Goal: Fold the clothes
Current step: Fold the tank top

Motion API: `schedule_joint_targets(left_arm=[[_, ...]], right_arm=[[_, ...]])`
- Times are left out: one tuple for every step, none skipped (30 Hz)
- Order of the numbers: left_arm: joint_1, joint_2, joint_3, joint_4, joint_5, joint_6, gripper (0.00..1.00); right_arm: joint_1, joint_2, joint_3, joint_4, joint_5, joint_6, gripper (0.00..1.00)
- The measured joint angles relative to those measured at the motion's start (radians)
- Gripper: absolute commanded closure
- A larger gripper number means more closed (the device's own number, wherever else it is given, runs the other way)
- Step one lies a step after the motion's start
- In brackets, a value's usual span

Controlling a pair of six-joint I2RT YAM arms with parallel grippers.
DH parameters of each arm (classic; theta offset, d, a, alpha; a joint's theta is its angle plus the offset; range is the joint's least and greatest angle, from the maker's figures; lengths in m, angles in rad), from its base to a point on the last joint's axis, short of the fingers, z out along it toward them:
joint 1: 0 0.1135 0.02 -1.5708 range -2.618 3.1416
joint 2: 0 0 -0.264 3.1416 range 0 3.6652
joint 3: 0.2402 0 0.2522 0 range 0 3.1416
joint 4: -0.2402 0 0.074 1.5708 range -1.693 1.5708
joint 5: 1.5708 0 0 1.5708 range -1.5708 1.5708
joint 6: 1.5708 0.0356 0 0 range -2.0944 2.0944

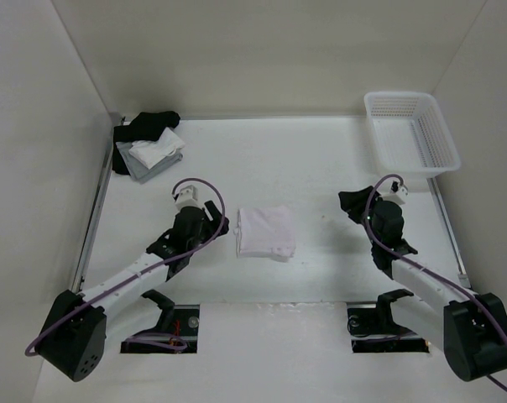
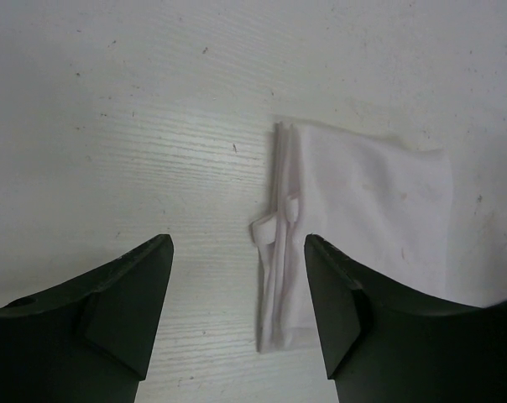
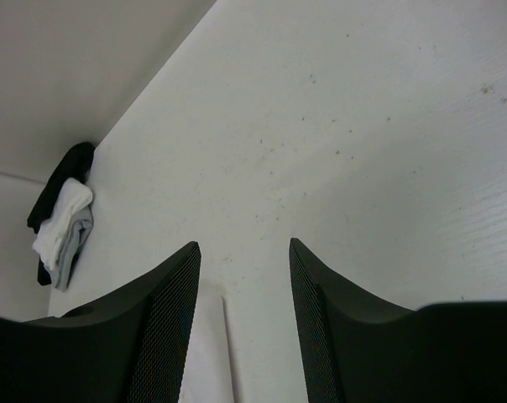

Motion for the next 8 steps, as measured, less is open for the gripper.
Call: schedule_joint_targets(left_arm=[[0.000, 0.000, 0.000, 0.003, 0.000, -0.001, 0.36], [0.001, -0.001, 0.000, 0.003, 0.000, -0.002, 0.36], [0.001, -0.002, 0.000, 0.003, 0.000, -0.001, 0.36], [0.001, -0.002, 0.000, 0.003, 0.000, -0.001, 0.38], [0.001, -0.002, 0.000, 0.003, 0.000, -0.002, 0.40], [0.000, -0.002, 0.000, 0.004, 0.000, -0.002, 0.41], [0.000, 0.000, 0.001, 0.003, 0.000, -0.003, 0.40], [-0.001, 0.005, 0.004, 0.003, 0.000, -0.002, 0.39]], right_arm=[[0.000, 0.003, 0.000, 0.002, 0.000, 0.000, 0.49], [0.000, 0.007, 0.000, 0.005, 0.000, 0.000, 0.49], [0.001, 0.012, 0.000, 0.007, 0.000, -0.001, 0.49], [0.001, 0.016, 0.000, 0.007, 0.000, -0.001, 0.49], [0.003, 0.018, 0.000, 0.007, 0.000, -0.001, 0.49], [0.006, 0.019, 0.000, 0.007, 0.000, -0.002, 0.48], [0.008, 0.019, 0.000, 0.008, 0.000, -0.002, 0.48], [0.010, 0.019, 0.000, 0.010, 0.000, -0.003, 0.48]])
